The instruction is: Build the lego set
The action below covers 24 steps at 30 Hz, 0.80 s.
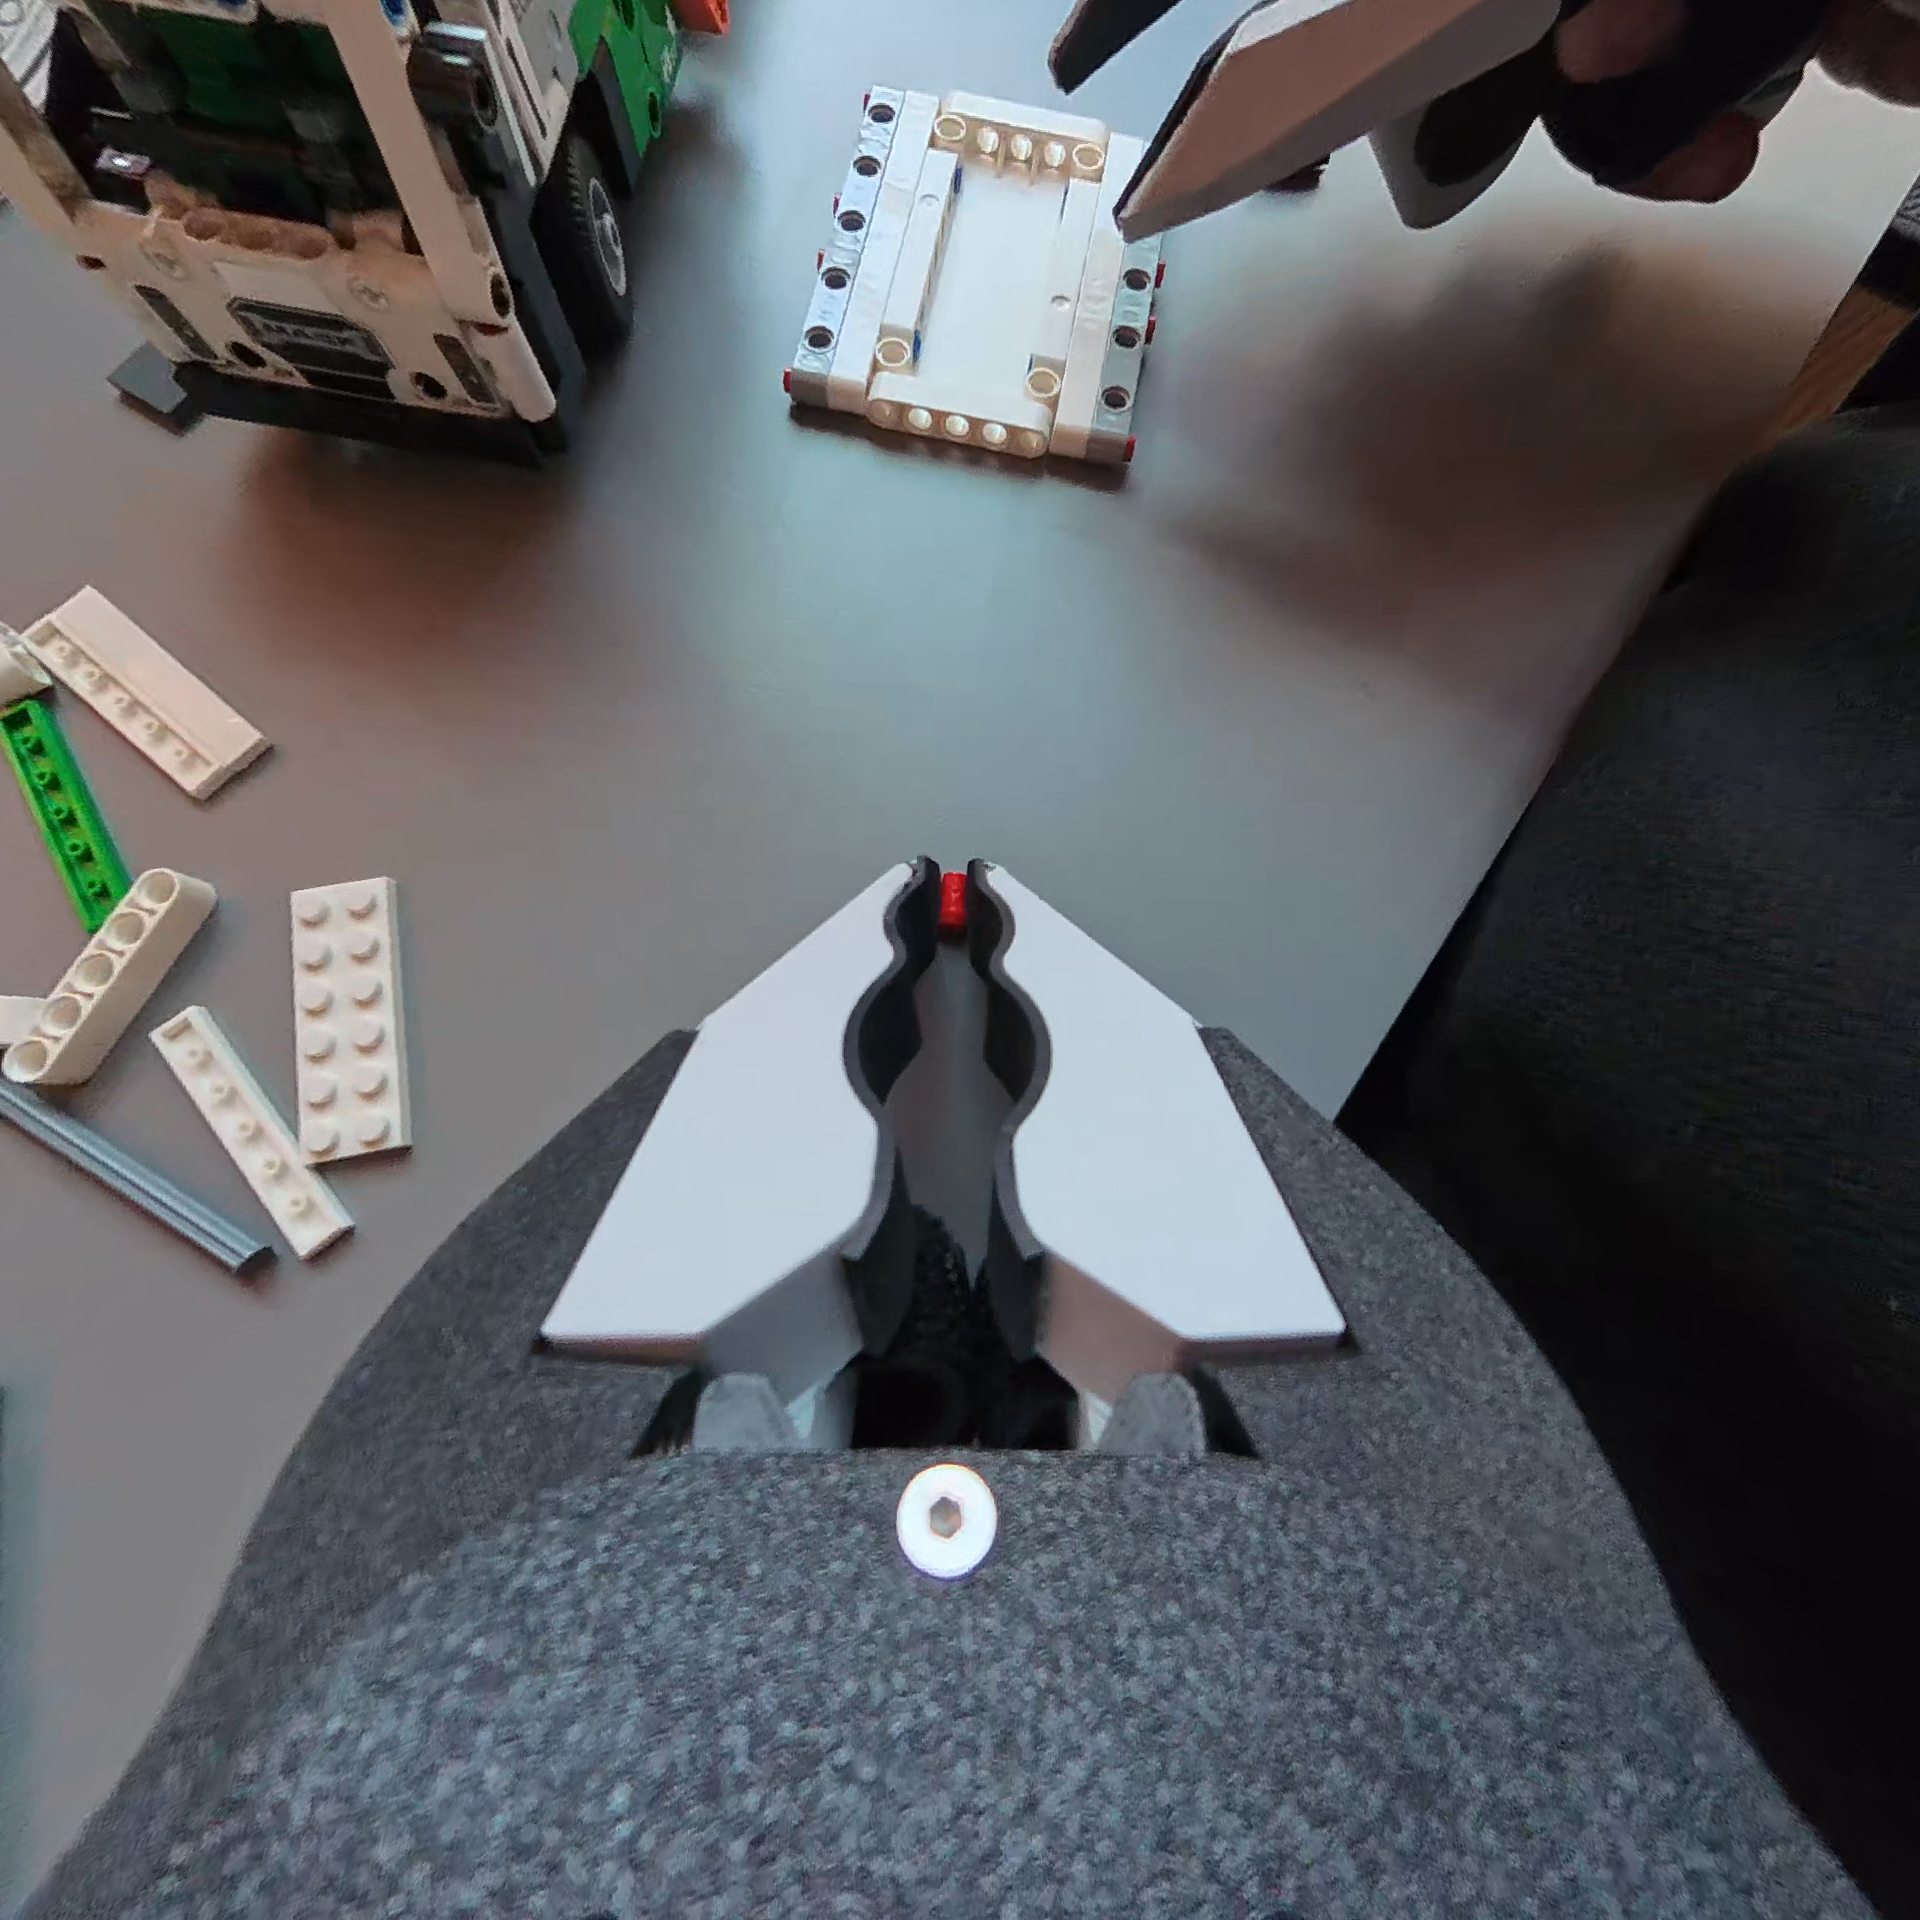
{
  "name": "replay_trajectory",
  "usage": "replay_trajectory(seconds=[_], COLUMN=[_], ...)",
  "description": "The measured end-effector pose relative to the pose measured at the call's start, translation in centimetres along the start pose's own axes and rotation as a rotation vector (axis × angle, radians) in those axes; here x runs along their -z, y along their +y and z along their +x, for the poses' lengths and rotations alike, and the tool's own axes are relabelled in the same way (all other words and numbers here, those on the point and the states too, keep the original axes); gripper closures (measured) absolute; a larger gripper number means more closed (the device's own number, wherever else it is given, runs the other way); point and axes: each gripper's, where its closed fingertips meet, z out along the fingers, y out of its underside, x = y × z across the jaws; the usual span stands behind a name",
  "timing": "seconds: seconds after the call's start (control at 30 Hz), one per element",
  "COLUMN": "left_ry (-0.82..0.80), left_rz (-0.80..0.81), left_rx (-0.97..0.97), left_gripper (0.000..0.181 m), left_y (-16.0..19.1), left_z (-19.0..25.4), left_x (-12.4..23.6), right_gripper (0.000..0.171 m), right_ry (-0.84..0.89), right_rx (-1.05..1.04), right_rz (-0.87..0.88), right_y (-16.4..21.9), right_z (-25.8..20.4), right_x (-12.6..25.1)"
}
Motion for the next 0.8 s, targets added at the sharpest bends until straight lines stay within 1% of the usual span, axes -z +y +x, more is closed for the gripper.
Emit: replay_trajectory(seconds=[0.2,0.3,0.37,0.5,0.8], left_ry=[-0.002,-0.017,-0.023,-0.018,-0.077], left_rz=[-0.002,0.021,0.044,0.105,0.077], left_rx=[-0.019,-0.016,0.002,0.04,0.064], left_gripper=[0.176,0.172,0.168,0.168,0.168], left_y=[-0.3,-0.6,-1.0,-1.6,0.1], left_z=[-0.2,-0.6,-0.9,-1.3,-3.0], left_x=[-0.2,-0.1,0.3,1.8,3.7], right_gripper=[0.138,0.138,0.138,0.138,0.14], right_ry=[0.008,0.006,0.002,-0.001,-0.002], right_rx=[0.014,0.007,0.005,0.012,0.018], right_rz=[-0.001,0.005,0.004,0.002,0.004], right_y=[-0.2,-0.3,-0.3,-0.2,-0.4], right_z=[0.2,0.3,0.3,0.2,0.0], right_x=[-0.1,-0.2,-0.2,-0.3,-0.3])
